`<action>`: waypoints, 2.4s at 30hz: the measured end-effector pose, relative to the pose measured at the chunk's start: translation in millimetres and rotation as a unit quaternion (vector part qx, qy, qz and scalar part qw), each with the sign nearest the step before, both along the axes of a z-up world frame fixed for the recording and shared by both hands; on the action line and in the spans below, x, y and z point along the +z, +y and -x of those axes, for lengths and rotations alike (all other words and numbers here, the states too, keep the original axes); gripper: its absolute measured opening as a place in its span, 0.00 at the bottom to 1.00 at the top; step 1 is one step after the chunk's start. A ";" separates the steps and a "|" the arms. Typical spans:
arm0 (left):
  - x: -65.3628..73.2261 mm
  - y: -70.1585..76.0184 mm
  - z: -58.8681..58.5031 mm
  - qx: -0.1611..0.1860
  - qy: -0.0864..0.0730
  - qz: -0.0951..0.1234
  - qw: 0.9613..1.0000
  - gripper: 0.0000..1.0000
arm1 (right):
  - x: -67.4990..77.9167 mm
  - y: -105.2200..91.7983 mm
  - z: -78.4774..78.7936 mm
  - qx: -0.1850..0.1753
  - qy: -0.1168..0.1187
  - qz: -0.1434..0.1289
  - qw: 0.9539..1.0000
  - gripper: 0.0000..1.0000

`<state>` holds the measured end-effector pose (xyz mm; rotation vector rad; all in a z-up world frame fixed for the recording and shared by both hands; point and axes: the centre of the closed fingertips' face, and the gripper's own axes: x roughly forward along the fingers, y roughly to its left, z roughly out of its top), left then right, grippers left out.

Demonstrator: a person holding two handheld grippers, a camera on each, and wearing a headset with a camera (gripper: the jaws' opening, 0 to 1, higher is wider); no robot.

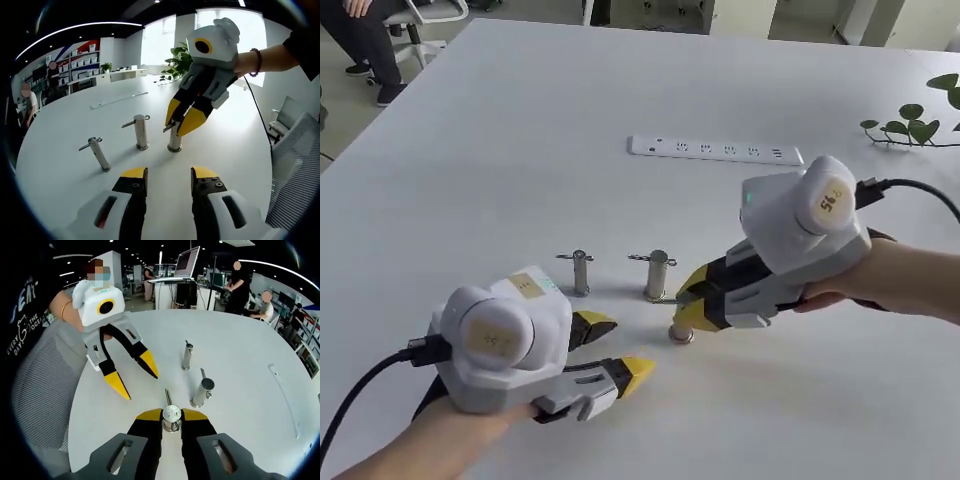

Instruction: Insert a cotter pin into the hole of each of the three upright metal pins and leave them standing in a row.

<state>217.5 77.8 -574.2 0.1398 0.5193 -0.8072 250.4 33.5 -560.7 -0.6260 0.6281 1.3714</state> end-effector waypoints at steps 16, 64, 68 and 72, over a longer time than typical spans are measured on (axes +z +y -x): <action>7.4 6.1 3.0 0.000 -0.004 0.004 1.000 0.33 | -0.5 -30.8 -32.8 -0.033 -0.009 0.019 0.999 0.08; 31.6 35.0 5.8 0.042 -0.010 -0.001 0.999 0.38 | 10.5 -44.3 -37.6 -0.107 0.022 -0.035 0.993 0.30; 39.3 43.9 3.1 0.062 -0.010 0.005 0.998 0.40 | 17.7 -44.5 -33.6 -0.137 0.020 -0.044 0.989 0.40; 45.8 48.3 0.4 0.077 -0.007 0.013 0.997 0.43 | 26.3 -40.9 -26.9 -0.170 0.032 -0.062 0.983 0.52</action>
